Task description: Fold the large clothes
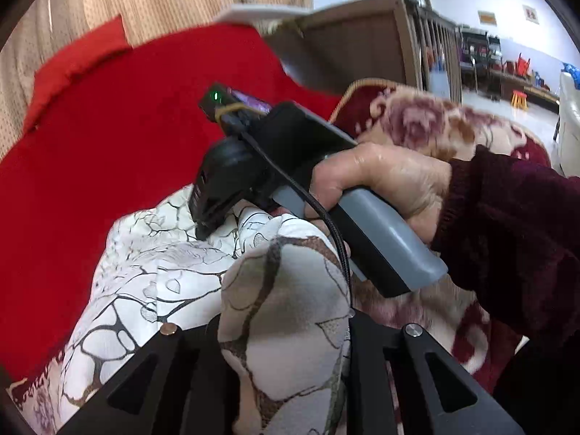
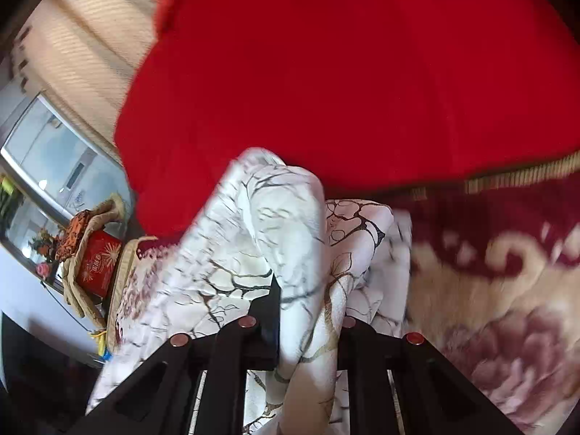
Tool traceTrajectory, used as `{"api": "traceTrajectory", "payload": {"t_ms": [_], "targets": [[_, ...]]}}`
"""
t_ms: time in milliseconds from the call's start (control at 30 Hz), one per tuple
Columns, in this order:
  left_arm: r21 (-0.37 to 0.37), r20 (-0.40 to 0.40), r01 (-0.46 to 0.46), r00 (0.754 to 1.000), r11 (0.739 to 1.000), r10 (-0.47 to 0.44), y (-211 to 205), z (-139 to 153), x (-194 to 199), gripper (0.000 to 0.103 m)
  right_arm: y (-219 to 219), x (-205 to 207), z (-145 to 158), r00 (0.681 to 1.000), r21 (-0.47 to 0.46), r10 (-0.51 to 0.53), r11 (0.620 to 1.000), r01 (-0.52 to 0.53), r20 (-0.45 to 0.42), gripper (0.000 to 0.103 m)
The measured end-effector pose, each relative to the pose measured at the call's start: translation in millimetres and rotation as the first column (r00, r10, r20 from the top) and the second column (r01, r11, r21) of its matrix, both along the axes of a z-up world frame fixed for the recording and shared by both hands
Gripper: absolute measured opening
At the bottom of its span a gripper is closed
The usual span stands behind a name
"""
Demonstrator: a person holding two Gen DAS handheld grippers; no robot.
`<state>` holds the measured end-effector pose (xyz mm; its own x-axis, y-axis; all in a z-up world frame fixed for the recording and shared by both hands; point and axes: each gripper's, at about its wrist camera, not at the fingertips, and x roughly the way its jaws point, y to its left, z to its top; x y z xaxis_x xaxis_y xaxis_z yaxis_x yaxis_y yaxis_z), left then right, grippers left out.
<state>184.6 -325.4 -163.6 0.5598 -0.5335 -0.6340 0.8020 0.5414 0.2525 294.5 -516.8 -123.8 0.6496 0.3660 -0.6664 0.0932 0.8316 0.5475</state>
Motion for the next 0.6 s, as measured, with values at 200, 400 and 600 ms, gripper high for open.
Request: {"api": "traceTrajectory", "payload": {"t_ms": [200, 400, 600], "targets": [[-0.066, -0.213, -0.067, 0.976, 0.996, 0.051, 50, 21, 16, 0.034, 11, 0, -5, 0.998, -0.020, 0.061, 0.998, -0.060, 0.028, 0.019], [-0.244, -0.256, 0.029, 0.962, 0.969, -0.093, 113, 56, -3, 0.068, 15, 2, -5, 1.000, -0.071, -0.005, 0.997, 0.005, 0.003, 0.024], [-0.381, -0.145, -0.148, 0.984, 0.912, 0.100, 189, 89, 36, 0.073, 26, -3, 44, 0.990, -0.203, -0.061, 0.976, 0.085, 0.124, 0.020]]}}
